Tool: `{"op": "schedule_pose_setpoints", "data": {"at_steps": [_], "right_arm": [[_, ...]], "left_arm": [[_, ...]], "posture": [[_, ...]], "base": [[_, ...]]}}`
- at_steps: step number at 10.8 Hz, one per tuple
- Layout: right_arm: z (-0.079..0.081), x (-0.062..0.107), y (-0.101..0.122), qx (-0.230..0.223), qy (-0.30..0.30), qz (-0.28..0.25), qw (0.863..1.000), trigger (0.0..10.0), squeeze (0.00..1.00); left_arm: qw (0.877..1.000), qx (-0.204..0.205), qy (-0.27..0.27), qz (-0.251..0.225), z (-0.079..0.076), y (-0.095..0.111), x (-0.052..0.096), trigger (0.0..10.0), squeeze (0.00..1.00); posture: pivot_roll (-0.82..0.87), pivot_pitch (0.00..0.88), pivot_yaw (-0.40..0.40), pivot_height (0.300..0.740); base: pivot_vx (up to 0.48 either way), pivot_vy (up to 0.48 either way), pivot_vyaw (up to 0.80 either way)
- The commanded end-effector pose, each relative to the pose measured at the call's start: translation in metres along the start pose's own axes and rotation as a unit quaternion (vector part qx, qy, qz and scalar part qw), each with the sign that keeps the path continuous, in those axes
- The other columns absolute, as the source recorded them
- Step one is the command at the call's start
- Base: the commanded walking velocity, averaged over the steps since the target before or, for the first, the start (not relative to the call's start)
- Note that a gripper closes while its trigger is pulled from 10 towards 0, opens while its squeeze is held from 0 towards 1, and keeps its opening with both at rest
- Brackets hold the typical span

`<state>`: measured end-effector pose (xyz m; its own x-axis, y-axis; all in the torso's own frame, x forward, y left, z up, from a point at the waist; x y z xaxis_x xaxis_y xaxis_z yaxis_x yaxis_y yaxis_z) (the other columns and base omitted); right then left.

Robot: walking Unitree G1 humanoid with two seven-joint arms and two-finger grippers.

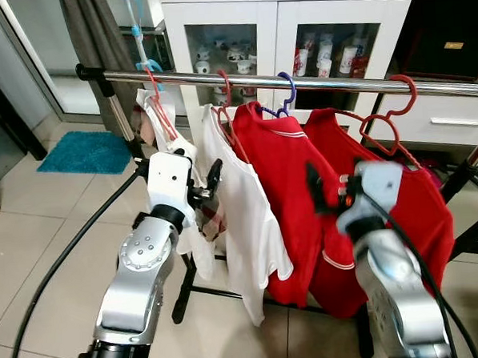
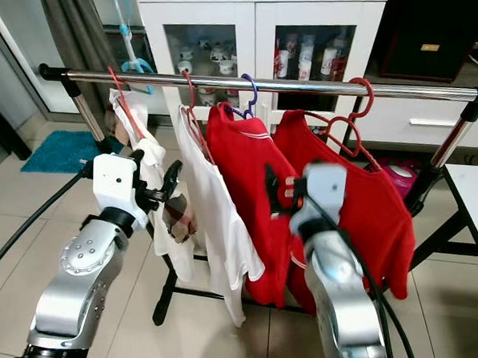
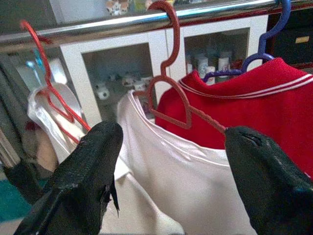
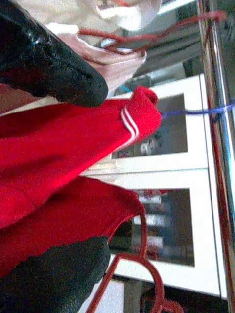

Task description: Hang hanger

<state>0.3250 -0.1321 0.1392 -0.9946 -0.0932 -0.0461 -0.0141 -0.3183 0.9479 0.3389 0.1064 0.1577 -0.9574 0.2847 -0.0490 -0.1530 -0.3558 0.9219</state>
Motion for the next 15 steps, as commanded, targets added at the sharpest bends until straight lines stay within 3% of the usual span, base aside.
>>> {"op": "schedule_pose_setpoints", "data": {"at_steps": [1,3,5,7,10,13,15], "right_arm": [[0.012,0.001,-0.007,-0.039,0.039,0.027,0.998,10.0,0.00],[0.015,0.001,-0.007,-0.027,0.050,0.026,0.998,10.0,0.00],[0.009,0.001,-0.010,-0.022,0.032,0.034,0.999,10.0,0.00],[0.005,0.001,-0.011,-0.037,0.024,0.038,0.998,10.0,0.00],[0.005,0.001,-0.010,0.005,0.030,0.038,0.999,10.0,0.00],[0.001,-0.001,-0.011,-0.001,0.018,0.042,0.999,10.0,0.00],[0.004,-0.002,-0.007,0.025,0.029,0.037,0.999,10.0,0.00]], "left_arm": [[1.000,-0.011,0.001,-0.002,0.000,0.002,-0.002,10.0,0.00],[1.000,-0.005,0.002,0.000,-0.001,0.002,-0.002,10.0,0.00],[1.000,0.014,0.003,0.004,-0.001,0.000,-0.001,10.0,0.00],[1.000,0.009,-0.003,-0.002,-0.001,0.001,-0.003,10.0,0.00],[0.999,0.022,-0.022,-0.011,-0.007,0.004,-0.002,10.0,0.00],[0.999,0.023,-0.027,-0.005,-0.010,0.002,-0.002,10.0,0.00],[0.999,0.025,-0.028,-0.004,-0.010,0.002,-0.002,10.0,0.00]], "posture": [[0.11,0.030,0.058,0.740],[0.11,0.030,0.057,0.740],[0.11,0.026,0.056,0.740],[0.11,0.018,0.058,0.740],[0.11,0.014,0.057,0.740],[0.10,0.021,0.055,0.740],[0.11,0.025,0.050,0.740]], "base": [[0.000,-0.398,0.00],[0.000,-0.456,0.00],[0.000,0.000,0.00],[0.000,0.000,0.00],[0.000,0.000,0.00],[0.000,0.000,0.16],[0.000,0.000,0.00]]}}
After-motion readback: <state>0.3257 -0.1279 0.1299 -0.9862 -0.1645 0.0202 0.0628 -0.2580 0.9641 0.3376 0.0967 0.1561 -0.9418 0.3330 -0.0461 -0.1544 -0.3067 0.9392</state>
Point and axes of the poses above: a point about 5 cm out from each wrist's last joint towards the gripper, its own x axis pointing back from the gripper into the wrist, its own y axis along the axis of the wrist's last joint, z = x × y, the point moved 6 cm from there along -x, pointing out of the wrist towards the gripper, and after that the axes turned 15 degrees about -x, right-handed, at the moved point
